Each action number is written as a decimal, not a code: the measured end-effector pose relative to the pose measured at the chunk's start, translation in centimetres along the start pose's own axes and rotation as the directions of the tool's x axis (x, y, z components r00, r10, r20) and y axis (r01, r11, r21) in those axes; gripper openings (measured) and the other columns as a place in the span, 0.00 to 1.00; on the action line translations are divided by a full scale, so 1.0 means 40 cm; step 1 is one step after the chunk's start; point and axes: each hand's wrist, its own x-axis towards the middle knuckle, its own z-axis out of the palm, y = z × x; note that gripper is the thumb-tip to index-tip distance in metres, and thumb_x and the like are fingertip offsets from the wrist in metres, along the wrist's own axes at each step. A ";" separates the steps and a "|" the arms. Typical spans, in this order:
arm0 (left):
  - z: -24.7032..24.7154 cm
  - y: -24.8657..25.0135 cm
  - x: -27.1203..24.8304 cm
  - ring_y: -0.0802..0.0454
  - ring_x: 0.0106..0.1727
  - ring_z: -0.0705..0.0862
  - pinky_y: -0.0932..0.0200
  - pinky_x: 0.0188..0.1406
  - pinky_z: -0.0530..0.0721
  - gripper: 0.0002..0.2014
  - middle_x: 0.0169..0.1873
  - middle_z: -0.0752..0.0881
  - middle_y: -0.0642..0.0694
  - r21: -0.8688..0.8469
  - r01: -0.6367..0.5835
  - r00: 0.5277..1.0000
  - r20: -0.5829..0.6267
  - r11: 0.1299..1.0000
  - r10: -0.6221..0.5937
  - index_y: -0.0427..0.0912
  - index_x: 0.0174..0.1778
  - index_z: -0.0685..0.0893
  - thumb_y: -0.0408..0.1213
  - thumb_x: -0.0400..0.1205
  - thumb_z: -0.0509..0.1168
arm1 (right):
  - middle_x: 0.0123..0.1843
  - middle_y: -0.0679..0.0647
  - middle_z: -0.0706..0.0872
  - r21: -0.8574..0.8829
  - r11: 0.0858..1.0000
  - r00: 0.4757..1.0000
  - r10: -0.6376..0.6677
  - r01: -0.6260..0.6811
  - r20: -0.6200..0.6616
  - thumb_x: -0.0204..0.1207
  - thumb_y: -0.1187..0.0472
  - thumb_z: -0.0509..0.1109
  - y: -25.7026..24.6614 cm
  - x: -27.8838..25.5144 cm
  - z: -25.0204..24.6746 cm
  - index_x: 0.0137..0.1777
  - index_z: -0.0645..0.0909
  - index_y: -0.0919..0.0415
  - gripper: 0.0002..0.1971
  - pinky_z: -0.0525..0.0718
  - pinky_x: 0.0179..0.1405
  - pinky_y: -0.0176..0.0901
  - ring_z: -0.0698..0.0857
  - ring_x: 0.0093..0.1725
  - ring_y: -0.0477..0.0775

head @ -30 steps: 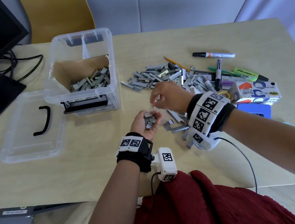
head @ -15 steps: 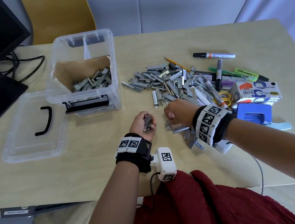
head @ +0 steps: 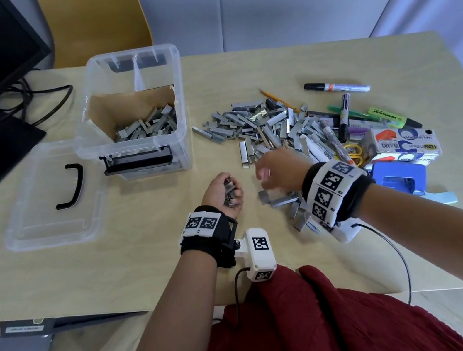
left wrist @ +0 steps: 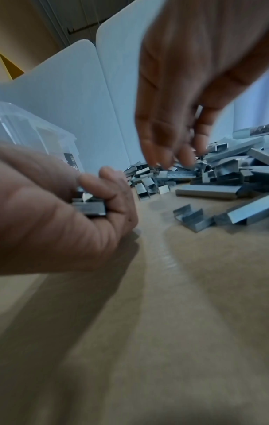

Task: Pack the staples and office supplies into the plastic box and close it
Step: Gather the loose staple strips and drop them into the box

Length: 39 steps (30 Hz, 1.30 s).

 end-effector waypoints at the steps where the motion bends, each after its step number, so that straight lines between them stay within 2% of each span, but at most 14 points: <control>1: -0.003 0.002 0.000 0.59 0.09 0.67 0.73 0.05 0.58 0.17 0.12 0.74 0.49 -0.004 -0.003 1.000 0.004 1.000 0.003 0.42 0.28 0.68 0.37 0.85 0.53 | 0.56 0.56 0.84 -0.057 0.998 0.999 0.002 0.001 0.051 0.75 0.63 0.69 0.007 -0.001 0.014 0.53 0.83 0.63 0.08 0.77 0.58 0.42 0.81 0.57 0.55; 6: 0.002 0.006 -0.016 0.59 0.08 0.65 0.71 0.04 0.56 0.17 0.12 0.72 0.50 0.026 -0.012 1.000 0.029 1.000 0.011 0.42 0.27 0.67 0.37 0.85 0.52 | 0.54 0.60 0.82 -0.175 0.981 0.994 -0.073 0.086 0.079 0.75 0.65 0.65 0.003 -0.004 0.059 0.53 0.82 0.67 0.10 0.78 0.54 0.46 0.81 0.55 0.59; 11: 0.054 0.027 -0.064 0.60 0.10 0.64 0.71 0.05 0.56 0.15 0.13 0.74 0.50 0.259 -0.115 0.992 0.079 0.959 0.098 0.42 0.29 0.68 0.35 0.84 0.53 | 0.51 0.58 0.85 -0.155 0.986 0.996 -0.059 0.068 0.060 0.73 0.65 0.68 0.017 0.010 0.075 0.48 0.83 0.67 0.07 0.82 0.55 0.44 0.82 0.51 0.56; 16: 0.130 0.109 -0.166 0.61 0.14 0.66 0.70 0.10 0.59 0.15 0.16 0.75 0.53 0.423 -0.345 0.929 0.280 0.838 0.241 0.42 0.31 0.71 0.37 0.85 0.56 | 0.40 0.54 0.85 0.270 0.962 0.998 0.058 -0.047 -0.031 0.69 0.67 0.74 0.008 0.025 0.050 0.41 0.85 0.66 0.03 0.79 0.46 0.37 0.80 0.38 0.48; 18: 0.148 0.166 -0.206 0.61 0.15 0.67 0.70 0.11 0.60 0.14 0.19 0.75 0.52 0.417 -0.453 0.884 0.322 0.788 0.338 0.42 0.32 0.71 0.37 0.85 0.55 | 0.35 0.55 0.83 0.609 0.789 0.995 0.097 -0.084 0.012 0.71 0.70 0.72 -0.003 0.020 0.018 0.37 0.82 0.66 0.03 0.81 0.38 0.36 0.80 0.33 0.47; 20: 0.157 0.232 -0.224 0.60 0.18 0.68 0.70 0.12 0.61 0.13 0.22 0.75 0.52 0.381 -0.516 0.856 0.259 0.767 0.447 0.43 0.33 0.71 0.38 0.85 0.56 | 0.37 0.56 0.82 0.857 0.503 0.993 0.092 -0.108 0.071 0.76 0.71 0.66 -0.006 0.013 -0.011 0.36 0.79 0.64 0.08 0.82 0.33 0.32 0.82 0.35 0.48; 24: 0.143 0.350 -0.220 0.57 0.19 0.68 0.69 0.11 0.60 0.14 0.21 0.72 0.49 0.275 -0.573 0.795 -0.039 0.772 0.605 0.43 0.28 0.69 0.32 0.81 0.57 | 0.33 0.58 0.86 0.986 -0.130 0.985 0.125 -0.102 0.118 0.80 0.71 0.58 0.001 -0.005 -0.052 0.39 0.76 0.66 0.09 0.86 0.29 0.32 0.86 0.30 0.48; 26: 0.117 0.384 -0.201 0.55 0.20 0.69 0.69 0.14 0.63 0.14 0.20 0.72 0.48 0.312 -0.548 0.781 -0.141 0.776 0.608 0.42 0.27 0.68 0.29 0.79 0.57 | 0.31 0.58 0.88 0.962 -0.263 0.984 0.141 -0.071 0.111 0.80 0.71 0.55 0.003 -0.014 -0.060 0.41 0.76 0.67 0.10 0.86 0.29 0.33 0.87 0.28 0.48; 29: 0.085 0.402 -0.164 0.54 0.26 0.72 0.65 0.25 0.72 0.11 0.33 0.78 0.46 0.465 -0.442 0.804 -0.174 0.768 0.568 0.41 0.31 0.75 0.34 0.80 0.59 | 0.31 0.58 0.88 0.947 -0.319 0.983 0.152 -0.047 0.100 0.78 0.73 0.51 0.006 -0.024 -0.065 0.43 0.78 0.69 0.14 0.85 0.30 0.34 0.86 0.28 0.49; 32: 0.093 0.389 -0.171 0.52 0.47 0.76 0.56 0.55 0.74 0.13 0.57 0.79 0.45 0.612 -0.348 0.849 -0.115 0.710 0.516 0.39 0.59 0.81 0.40 0.84 0.58 | 0.29 0.58 0.85 0.951 -0.307 0.975 0.194 -0.047 0.111 0.78 0.72 0.50 0.014 -0.022 -0.066 0.42 0.78 0.70 0.14 0.85 0.26 0.34 0.84 0.26 0.50; 34: 0.093 0.390 -0.161 0.53 0.52 0.74 0.58 0.55 0.71 0.17 0.56 0.81 0.47 0.689 -0.322 0.838 -0.111 0.649 0.534 0.37 0.65 0.78 0.40 0.83 0.59 | 0.28 0.55 0.81 0.974 -0.204 0.960 0.238 -0.097 0.145 0.79 0.70 0.56 0.023 -0.012 -0.068 0.40 0.77 0.67 0.10 0.80 0.21 0.33 0.79 0.22 0.47; 35: 0.091 0.387 -0.162 0.52 0.49 0.75 0.59 0.52 0.71 0.16 0.50 0.82 0.48 0.720 -0.316 0.820 -0.121 0.618 0.560 0.37 0.63 0.79 0.40 0.82 0.61 | 0.28 0.54 0.78 0.986 -0.081 0.947 0.279 -0.144 0.161 0.78 0.69 0.59 0.029 -0.001 -0.066 0.37 0.75 0.64 0.09 0.76 0.20 0.33 0.75 0.21 0.45; 37: 0.083 0.381 -0.161 0.49 0.42 0.75 0.58 0.47 0.73 0.06 0.34 0.77 0.48 0.785 -0.305 0.763 -0.137 0.540 0.631 0.38 0.46 0.80 0.38 0.80 0.63 | 0.27 0.53 0.73 0.881 0.400 0.911 0.405 -0.253 0.078 0.78 0.65 0.63 0.044 0.025 -0.053 0.33 0.75 0.63 0.11 0.71 0.20 0.34 0.71 0.20 0.45; 39: 0.067 0.380 -0.158 0.49 0.34 0.72 0.60 0.38 0.73 0.13 0.25 0.70 0.49 0.840 -0.334 0.672 -0.106 0.428 0.733 0.41 0.27 0.71 0.32 0.79 0.62 | 0.30 0.56 0.74 0.479 0.818 0.915 0.398 -0.319 -0.070 0.77 0.61 0.66 0.050 0.039 -0.029 0.35 0.77 0.68 0.12 0.78 0.31 0.41 0.74 0.29 0.50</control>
